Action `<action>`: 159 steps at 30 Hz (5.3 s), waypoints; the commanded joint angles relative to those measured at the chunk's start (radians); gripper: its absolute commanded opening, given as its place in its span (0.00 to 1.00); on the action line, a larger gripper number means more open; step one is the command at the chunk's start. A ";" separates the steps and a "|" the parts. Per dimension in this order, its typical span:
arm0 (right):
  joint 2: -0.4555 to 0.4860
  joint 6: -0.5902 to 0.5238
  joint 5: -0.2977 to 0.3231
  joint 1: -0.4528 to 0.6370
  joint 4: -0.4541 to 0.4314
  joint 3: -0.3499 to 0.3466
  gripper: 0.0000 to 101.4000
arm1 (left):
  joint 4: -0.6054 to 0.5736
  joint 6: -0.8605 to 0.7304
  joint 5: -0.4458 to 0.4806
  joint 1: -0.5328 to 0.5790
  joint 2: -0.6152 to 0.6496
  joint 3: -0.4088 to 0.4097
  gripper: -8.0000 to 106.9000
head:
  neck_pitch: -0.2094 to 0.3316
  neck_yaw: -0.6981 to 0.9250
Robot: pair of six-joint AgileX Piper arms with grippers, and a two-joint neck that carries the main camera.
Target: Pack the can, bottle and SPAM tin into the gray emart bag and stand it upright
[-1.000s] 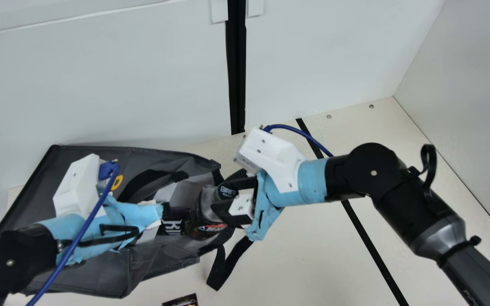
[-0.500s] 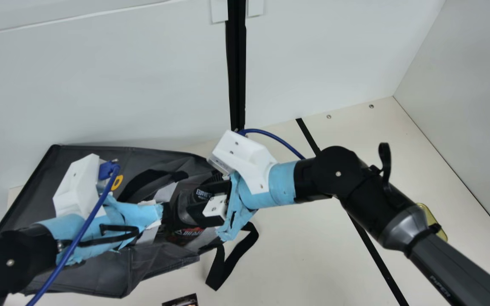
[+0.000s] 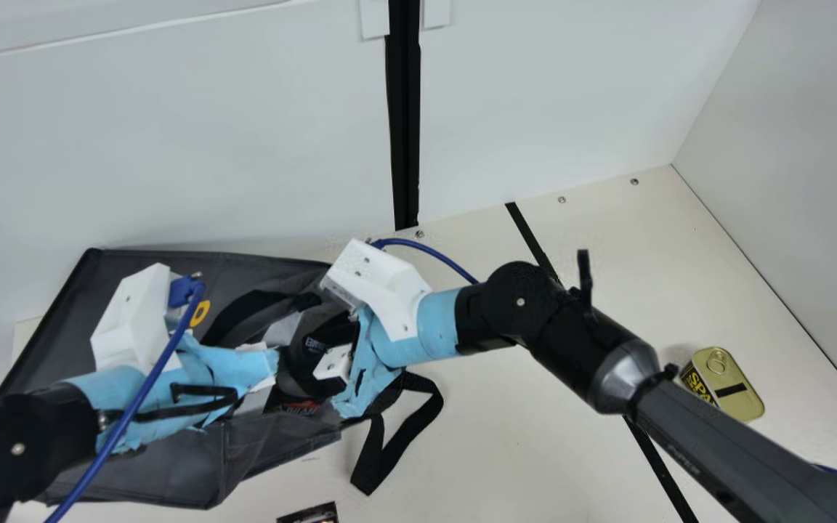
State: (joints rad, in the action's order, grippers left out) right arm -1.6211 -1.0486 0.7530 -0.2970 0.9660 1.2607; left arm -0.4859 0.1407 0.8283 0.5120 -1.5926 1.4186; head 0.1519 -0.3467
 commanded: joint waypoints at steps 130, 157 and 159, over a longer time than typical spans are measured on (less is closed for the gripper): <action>0.506 0.374 0.408 1.010 -0.547 -0.031 0.94 | 0.000 0.000 0.000 0.000 0.000 0.000 0.00 | 0.023 -0.002; 0.654 1.044 0.467 0.766 -1.019 -0.077 0.94 | 0.000 0.000 0.000 0.000 0.000 0.000 0.00 | 0.023 -0.002; 0.660 1.056 0.467 0.761 -1.028 -0.083 0.94 | 0.000 0.000 0.000 0.000 0.000 0.000 0.00 | 0.023 -0.002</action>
State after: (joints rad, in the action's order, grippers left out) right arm -0.9639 0.0000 1.2210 0.4635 -0.0557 1.1784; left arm -0.4859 0.1407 0.8283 0.5120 -1.5926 1.4186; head 0.1519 -0.3467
